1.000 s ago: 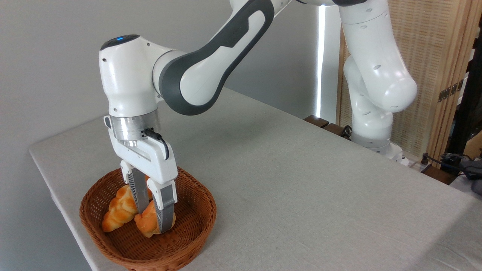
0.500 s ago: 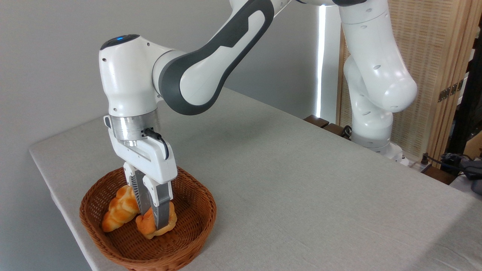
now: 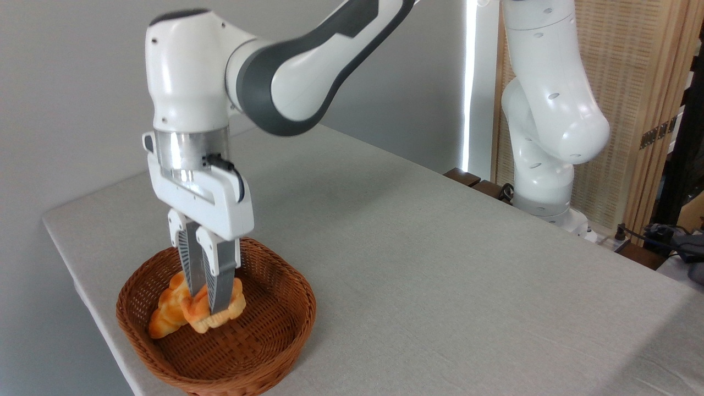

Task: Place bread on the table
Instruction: 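Close the gripper around the round golden bun, then lift the bun out of the basket and lower it onto the table beside it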

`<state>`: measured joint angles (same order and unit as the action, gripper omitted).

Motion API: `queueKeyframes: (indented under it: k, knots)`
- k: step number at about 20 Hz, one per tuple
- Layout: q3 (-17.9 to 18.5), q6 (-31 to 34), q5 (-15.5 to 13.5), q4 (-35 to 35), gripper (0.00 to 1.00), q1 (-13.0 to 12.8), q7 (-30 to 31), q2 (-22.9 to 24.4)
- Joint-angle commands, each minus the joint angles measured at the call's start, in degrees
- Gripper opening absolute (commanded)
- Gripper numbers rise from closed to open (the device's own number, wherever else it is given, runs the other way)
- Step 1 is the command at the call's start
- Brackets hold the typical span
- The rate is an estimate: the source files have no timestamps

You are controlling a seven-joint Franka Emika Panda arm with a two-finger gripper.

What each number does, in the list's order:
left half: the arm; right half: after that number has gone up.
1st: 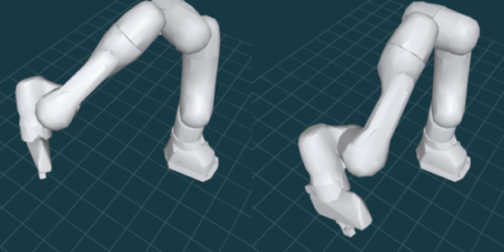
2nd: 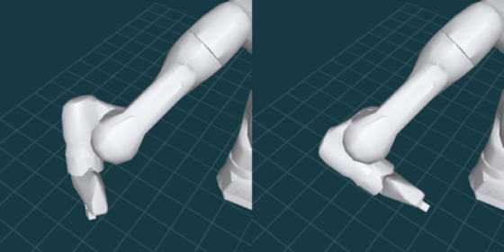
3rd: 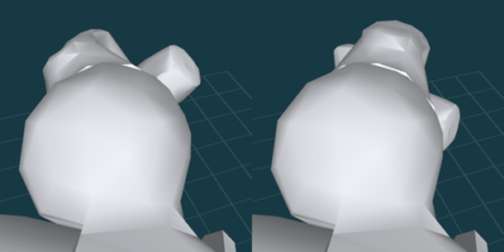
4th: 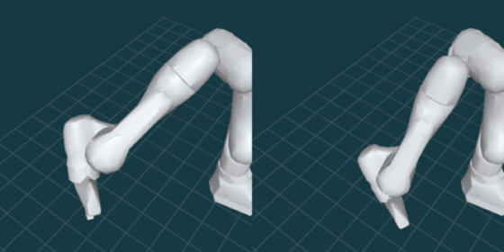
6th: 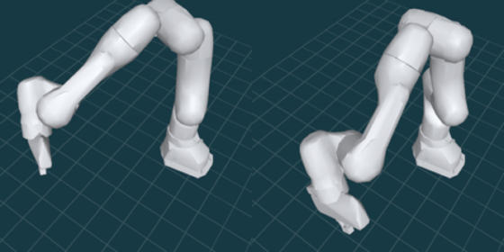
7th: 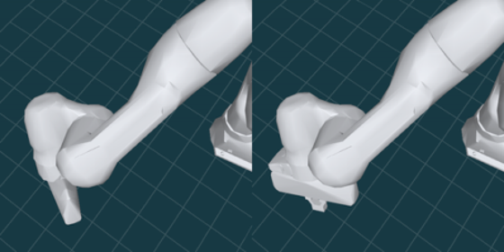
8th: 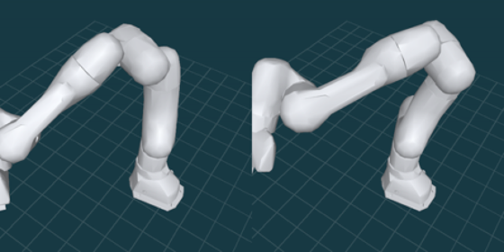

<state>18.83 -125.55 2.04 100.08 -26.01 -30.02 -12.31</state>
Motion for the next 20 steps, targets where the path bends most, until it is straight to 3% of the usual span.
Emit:
queueKeyframes:
  k: [1, 9, 13, 20]
  knots:
    - [0.94, 0.12, -1.07, 0.91, 0.52, -0.27, -0.39, 4.21]
    - [0.77, 14.61, -1.07, 3.53, 0.55, -0.53, -0.92, 12.21]
    - [0.68, 15.77, -1.07, 9.6, 0.55, -0.89, -2.24, 17.57]
    - [0.24, 19.46, -0.9, 20.32, 0.54, -2.29, -2.24, 23.03]
